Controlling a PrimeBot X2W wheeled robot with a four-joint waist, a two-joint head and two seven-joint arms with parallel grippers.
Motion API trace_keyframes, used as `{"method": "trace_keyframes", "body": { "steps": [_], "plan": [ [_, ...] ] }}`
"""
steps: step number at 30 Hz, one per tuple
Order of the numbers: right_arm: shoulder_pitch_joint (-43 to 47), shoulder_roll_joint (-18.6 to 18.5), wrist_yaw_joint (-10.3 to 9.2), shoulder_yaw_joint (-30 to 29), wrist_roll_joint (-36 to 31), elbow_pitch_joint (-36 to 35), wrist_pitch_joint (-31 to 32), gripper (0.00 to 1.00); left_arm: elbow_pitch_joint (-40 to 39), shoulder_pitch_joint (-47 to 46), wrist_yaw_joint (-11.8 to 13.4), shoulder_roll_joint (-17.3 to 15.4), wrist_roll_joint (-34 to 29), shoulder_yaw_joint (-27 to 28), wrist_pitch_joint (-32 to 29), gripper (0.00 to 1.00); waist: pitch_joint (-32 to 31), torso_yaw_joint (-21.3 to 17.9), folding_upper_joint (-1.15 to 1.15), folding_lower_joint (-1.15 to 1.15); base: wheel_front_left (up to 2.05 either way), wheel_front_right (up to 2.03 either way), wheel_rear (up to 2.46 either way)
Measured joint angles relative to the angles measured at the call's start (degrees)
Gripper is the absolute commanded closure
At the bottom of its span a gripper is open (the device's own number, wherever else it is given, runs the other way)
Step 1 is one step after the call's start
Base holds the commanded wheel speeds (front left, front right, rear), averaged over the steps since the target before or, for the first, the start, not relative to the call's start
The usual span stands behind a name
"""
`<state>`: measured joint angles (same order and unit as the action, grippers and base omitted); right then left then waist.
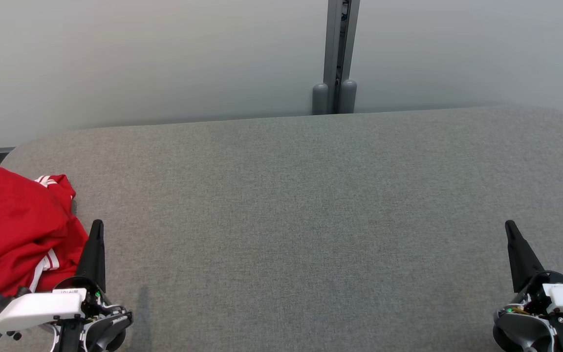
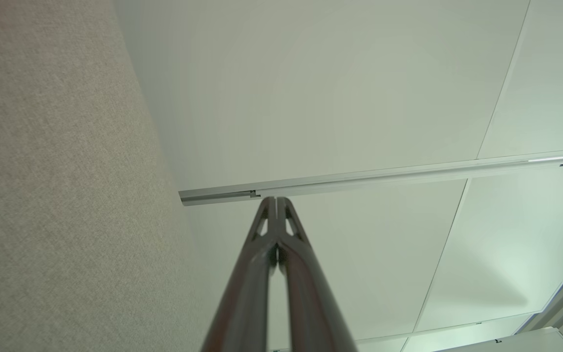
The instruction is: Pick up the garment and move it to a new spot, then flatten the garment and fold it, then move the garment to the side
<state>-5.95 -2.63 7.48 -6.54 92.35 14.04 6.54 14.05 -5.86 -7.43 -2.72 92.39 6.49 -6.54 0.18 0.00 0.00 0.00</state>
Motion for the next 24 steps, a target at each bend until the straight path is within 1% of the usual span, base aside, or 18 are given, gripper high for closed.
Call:
{"method": "trace_keyframes", "body": {
  "steps": [24],
  "plan": [
    [0.00, 0.00, 0.00, 0.00, 0.00, 0.00, 0.00, 1.00, -0.01, 0.00, 0.00, 0.00, 0.00, 0.00, 0.00, 1.00, 0.00, 0.00, 0.00, 0.00, 0.00, 0.00, 0.00]
  ]
}}
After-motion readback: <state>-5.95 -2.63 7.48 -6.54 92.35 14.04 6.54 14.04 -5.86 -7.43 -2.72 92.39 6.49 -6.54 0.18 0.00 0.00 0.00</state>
